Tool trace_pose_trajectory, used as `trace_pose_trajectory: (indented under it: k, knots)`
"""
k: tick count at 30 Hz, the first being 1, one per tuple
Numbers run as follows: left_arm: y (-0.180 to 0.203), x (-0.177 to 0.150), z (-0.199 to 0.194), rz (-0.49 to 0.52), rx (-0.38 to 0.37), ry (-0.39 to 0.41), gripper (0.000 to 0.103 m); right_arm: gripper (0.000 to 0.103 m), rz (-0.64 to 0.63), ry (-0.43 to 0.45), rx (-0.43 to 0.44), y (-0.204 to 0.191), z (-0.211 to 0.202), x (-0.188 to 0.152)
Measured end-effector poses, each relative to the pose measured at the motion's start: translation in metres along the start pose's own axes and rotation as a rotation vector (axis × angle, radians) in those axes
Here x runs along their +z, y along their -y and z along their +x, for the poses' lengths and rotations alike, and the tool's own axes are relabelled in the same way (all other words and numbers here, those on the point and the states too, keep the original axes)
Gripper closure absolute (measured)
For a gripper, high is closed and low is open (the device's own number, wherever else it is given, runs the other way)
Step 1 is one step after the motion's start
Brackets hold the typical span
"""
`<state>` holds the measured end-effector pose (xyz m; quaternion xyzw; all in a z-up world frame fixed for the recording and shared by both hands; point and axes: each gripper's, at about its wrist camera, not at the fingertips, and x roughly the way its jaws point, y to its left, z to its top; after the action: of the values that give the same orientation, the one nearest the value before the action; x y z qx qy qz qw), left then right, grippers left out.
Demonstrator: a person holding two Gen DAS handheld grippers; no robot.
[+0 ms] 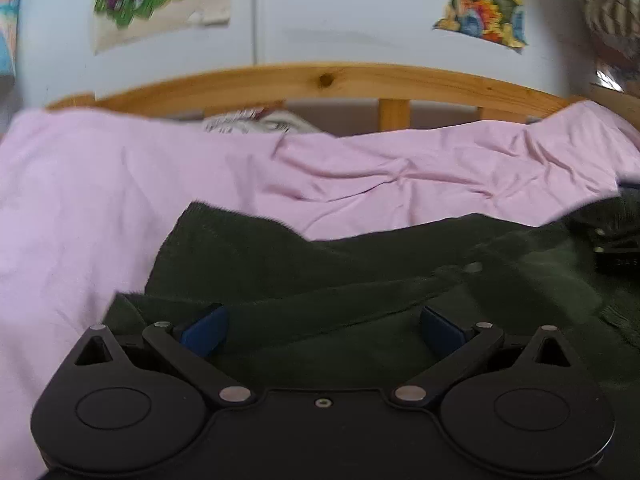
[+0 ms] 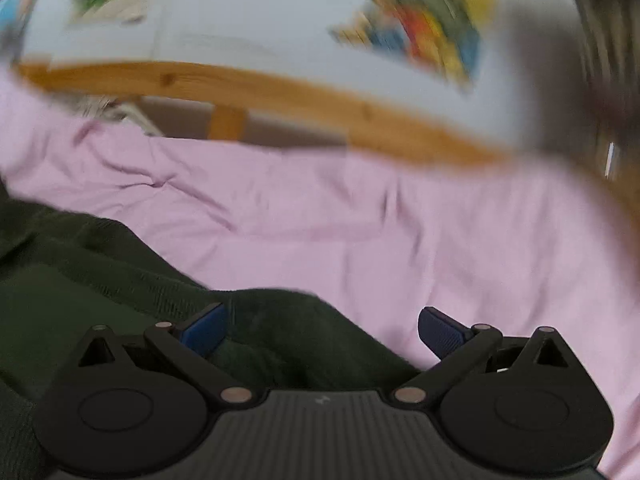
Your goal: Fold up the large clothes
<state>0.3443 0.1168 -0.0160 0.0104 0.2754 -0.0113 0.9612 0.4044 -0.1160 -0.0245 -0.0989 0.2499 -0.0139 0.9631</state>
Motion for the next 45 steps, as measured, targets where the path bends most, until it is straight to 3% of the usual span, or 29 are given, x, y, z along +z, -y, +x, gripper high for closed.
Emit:
trace_pose_trajectory:
  k: [4,9,14,19,22,24,27,29,33,38,42,45]
  knots:
    - [-0.02,-0.018,0.016,-0.016,-0.081,0.03,0.001,0.0,0.167,-0.056,0.117,0.027,0.02,-0.009]
    - [-0.021,-0.022,0.019,-0.022,-0.089,0.028,0.001,0.001,0.183,-0.052,0.133,0.033,0.014,-0.011]
    - [-0.012,-0.011,-0.009,0.023,-0.024,-0.001,0.001,0.0,0.203,0.061,0.046,0.038,-0.046,0.007]
    - [-0.006,-0.011,-0.059,0.004,-0.042,0.019,0.001,0.0,0.155,0.12,0.099,0.005,-0.107,0.006]
    - [0.002,-0.014,-0.074,-0.05,-0.002,-0.036,0.001,0.0,0.074,0.14,0.126,-0.027,-0.124,-0.009]
    - [0.006,-0.015,-0.08,-0.073,0.019,-0.09,0.001,0.0,-0.038,0.119,0.159,-0.049,-0.121,-0.019]
    - [0.01,-0.017,-0.087,-0.08,0.059,-0.136,0.001,0.0,-0.167,0.104,0.129,-0.073,-0.108,-0.041]
    - [0.011,-0.017,-0.091,-0.085,0.082,-0.159,0.001,0.0,-0.117,0.135,0.133,-0.071,-0.101,-0.06]
    - [0.012,-0.018,-0.098,-0.083,0.109,-0.175,0.001,0.0,-0.026,0.077,0.195,-0.059,-0.09,-0.058]
    - [0.011,-0.025,-0.114,-0.067,0.131,-0.154,0.001,0.0,-0.024,0.084,0.191,-0.057,-0.094,-0.062]
    - [-0.001,-0.058,-0.152,-0.158,0.141,-0.053,0.001,0.0,-0.014,0.083,0.197,-0.056,-0.093,-0.064]
    - [-0.014,-0.085,-0.169,-0.254,0.119,-0.067,0.001,0.0,-0.008,0.082,0.201,-0.055,-0.093,-0.064]
